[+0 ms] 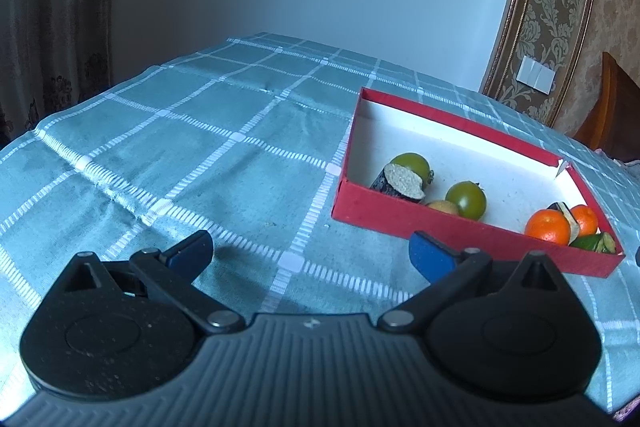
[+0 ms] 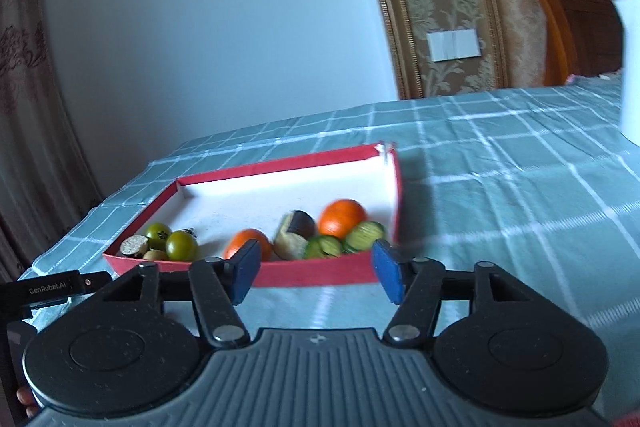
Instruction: Organize fruits
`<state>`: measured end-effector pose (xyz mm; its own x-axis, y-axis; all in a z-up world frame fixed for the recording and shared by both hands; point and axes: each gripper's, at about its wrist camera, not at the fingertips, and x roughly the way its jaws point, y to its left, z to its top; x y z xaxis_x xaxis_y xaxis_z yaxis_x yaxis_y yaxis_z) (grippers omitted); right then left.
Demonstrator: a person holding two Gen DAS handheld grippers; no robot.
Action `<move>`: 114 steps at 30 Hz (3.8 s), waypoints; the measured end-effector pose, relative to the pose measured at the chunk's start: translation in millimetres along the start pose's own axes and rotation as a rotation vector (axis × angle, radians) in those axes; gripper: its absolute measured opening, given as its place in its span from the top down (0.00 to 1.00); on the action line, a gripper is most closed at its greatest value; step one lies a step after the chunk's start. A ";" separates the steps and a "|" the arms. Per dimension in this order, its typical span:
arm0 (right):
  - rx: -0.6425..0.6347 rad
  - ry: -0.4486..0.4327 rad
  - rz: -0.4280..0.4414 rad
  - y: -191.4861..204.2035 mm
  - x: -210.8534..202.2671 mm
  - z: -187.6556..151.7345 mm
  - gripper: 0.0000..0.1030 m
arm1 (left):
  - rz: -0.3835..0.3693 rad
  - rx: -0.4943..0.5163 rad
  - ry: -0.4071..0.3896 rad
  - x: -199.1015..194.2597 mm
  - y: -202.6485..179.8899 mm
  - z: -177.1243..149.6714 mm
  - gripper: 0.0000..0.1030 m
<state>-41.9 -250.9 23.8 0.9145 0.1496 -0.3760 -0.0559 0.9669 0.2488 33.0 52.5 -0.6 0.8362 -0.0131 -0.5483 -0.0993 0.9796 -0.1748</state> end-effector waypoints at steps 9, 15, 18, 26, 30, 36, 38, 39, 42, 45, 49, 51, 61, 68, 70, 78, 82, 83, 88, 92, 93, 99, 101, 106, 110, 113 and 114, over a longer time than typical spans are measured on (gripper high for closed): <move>0.252 0.035 0.027 -49.1 9.9 -19.6 0.38 | 0.010 0.170 -0.100 -23.2 -31.8 -9.0 0.00; 0.257 0.036 0.047 -49.5 8.4 -21.7 0.38 | -0.044 0.348 -0.145 -43.7 -80.1 -21.5 0.04; 0.269 0.032 0.054 -51.3 7.5 -21.6 0.38 | -0.064 0.399 -0.149 -45.0 -92.1 -28.8 0.14; 0.271 0.031 0.067 -52.0 7.8 -21.7 0.38 | -0.110 0.397 -0.084 -30.8 -92.2 -34.7 0.50; 0.274 0.031 0.072 -52.3 8.0 -21.5 0.38 | -0.126 0.384 -0.070 -27.7 -89.9 -33.0 0.50; 0.276 0.030 0.077 -52.9 8.1 -21.6 0.38 | -0.157 0.415 -0.021 -20.9 -95.3 -32.6 0.50; 0.277 0.029 0.079 -53.1 8.0 -21.7 0.38 | -0.162 0.421 -0.001 -17.6 -96.6 -32.1 0.50; 0.277 0.029 0.079 -53.1 7.9 -21.7 0.38 | -0.167 0.420 0.012 -15.5 -96.8 -31.9 0.50; 0.278 0.028 0.079 -53.0 7.9 -21.6 0.38 | -0.179 0.397 0.042 -10.6 -93.8 -30.6 0.60; 0.278 0.029 0.079 -53.1 7.9 -21.6 0.38 | -0.193 0.381 0.052 -9.2 -91.3 -29.9 0.65; 0.278 0.029 0.078 -53.2 7.8 -21.7 0.38 | -0.182 0.400 0.041 -11.0 -94.2 -31.5 0.72; 0.277 0.030 0.078 -53.0 7.9 -21.7 0.38 | -0.156 0.416 0.030 -12.5 -98.2 -32.9 0.77; 0.276 0.035 0.072 -52.1 9.2 -21.2 0.38 | -0.104 0.421 -0.045 -23.4 -114.7 -19.3 0.78; 0.275 0.038 0.068 -52.5 9.8 -21.1 0.38 | -0.052 0.387 -0.097 -14.3 -122.5 11.0 0.78; 0.276 0.038 0.068 -52.9 10.0 -21.3 0.38 | -0.028 0.358 -0.093 -3.3 -120.8 21.0 0.78; 0.276 0.038 0.069 -52.9 9.8 -21.2 0.38 | 0.032 0.273 -0.055 38.2 -104.9 46.8 0.78; 0.276 0.038 0.069 -52.8 9.9 -20.8 0.38 | 0.041 0.262 -0.049 49.7 -100.4 51.1 0.78; 0.275 0.038 0.069 -52.7 10.0 -20.7 0.38 | 0.041 0.264 -0.053 50.9 -99.7 50.5 0.78; 0.273 0.042 0.070 -52.6 10.6 -21.8 0.38 | 0.035 0.269 -0.059 55.5 -100.8 51.2 0.77; 0.273 0.043 0.070 -52.6 10.8 -21.7 0.38 | 0.044 0.270 -0.049 58.8 -100.9 48.0 0.51; 0.273 0.043 0.070 -52.6 10.9 -21.8 0.38 | 0.053 0.269 -0.055 58.3 -100.5 46.9 0.45; 0.273 0.042 0.069 -52.5 11.1 -21.8 0.38 | 0.074 0.276 -0.109 42.5 -99.5 45.3 0.07; 0.274 0.042 0.067 -52.7 11.1 -22.0 0.38 | 0.062 0.274 -0.103 35.6 -99.1 44.3 0.02; 0.277 0.039 0.060 -52.9 10.8 -22.0 0.36 | 0.025 0.276 -0.085 16.0 -98.3 38.1 0.00; 0.268 0.028 0.059 -51.6 8.5 -21.4 0.35 | 0.025 0.267 -0.086 -2.4 -95.5 31.7 0.00; 0.232 0.041 0.057 -46.2 10.0 -19.4 0.34 | 0.003 0.237 -0.087 -16.7 -90.7 28.4 0.00; 0.213 0.042 0.047 -42.7 9.6 -18.9 0.34 | -0.004 0.232 -0.089 -21.3 -89.8 27.3 0.00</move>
<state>-38.3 -286.8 -7.2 0.8953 0.2063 -0.3949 -0.0081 0.8937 0.4486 38.8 -29.6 49.1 0.8814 -0.0097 -0.4722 0.0225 0.9995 0.0214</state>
